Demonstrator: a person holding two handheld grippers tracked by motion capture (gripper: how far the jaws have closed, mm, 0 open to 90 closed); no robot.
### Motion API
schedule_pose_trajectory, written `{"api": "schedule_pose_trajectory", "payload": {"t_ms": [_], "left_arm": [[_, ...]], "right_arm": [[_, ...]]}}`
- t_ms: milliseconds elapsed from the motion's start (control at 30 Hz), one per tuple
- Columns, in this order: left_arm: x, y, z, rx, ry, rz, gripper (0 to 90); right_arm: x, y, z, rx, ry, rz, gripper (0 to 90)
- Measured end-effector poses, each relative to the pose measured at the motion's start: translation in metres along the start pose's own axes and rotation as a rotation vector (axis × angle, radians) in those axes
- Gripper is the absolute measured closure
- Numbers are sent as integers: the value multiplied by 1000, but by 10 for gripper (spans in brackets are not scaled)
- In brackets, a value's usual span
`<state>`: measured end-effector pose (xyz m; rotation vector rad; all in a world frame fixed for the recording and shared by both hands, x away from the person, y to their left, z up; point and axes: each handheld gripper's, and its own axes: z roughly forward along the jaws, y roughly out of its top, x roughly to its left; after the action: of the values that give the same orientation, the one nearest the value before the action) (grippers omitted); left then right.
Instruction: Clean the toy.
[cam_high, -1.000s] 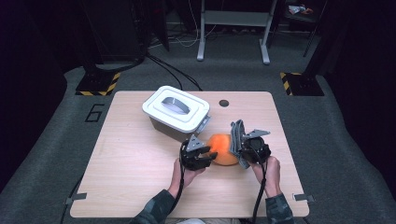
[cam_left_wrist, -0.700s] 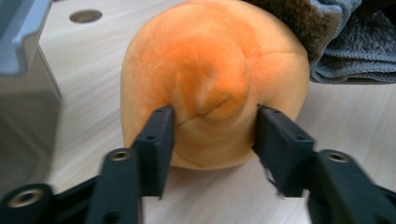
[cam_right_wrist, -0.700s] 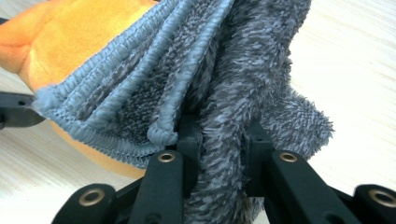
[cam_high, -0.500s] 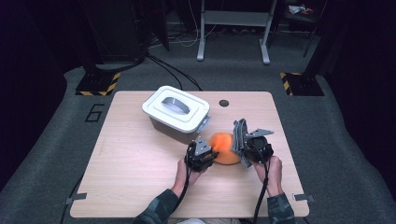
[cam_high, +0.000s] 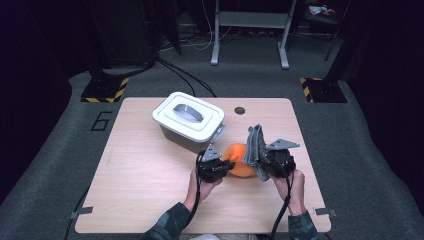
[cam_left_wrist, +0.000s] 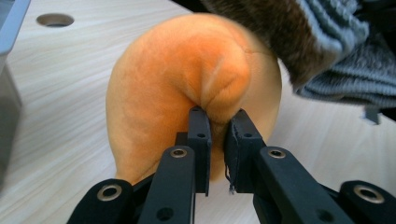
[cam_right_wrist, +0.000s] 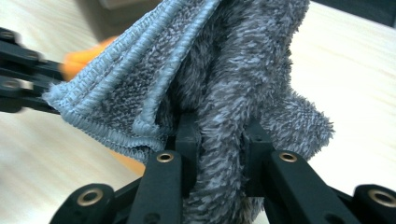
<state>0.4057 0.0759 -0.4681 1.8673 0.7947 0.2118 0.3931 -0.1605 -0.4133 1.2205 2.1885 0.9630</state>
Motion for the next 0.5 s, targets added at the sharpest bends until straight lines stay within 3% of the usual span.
{"api": "schedule_pose_trajectory", "payload": {"t_ms": [100,267,367,500], "left_arm": [[-3,4,-3,-4,-11,-24,815],[-2,5,-3,7,10,-30,813],[0,3,0,16,20,-52,812],[4,2,3,28,34,-51,810]], "right_arm": [[11,6,-5,-18,3,-39,732],[24,12,-2,-33,24,-79,731],[26,12,8,-17,1,-75,733],[23,11,14,-2,-9,-58,735]]}}
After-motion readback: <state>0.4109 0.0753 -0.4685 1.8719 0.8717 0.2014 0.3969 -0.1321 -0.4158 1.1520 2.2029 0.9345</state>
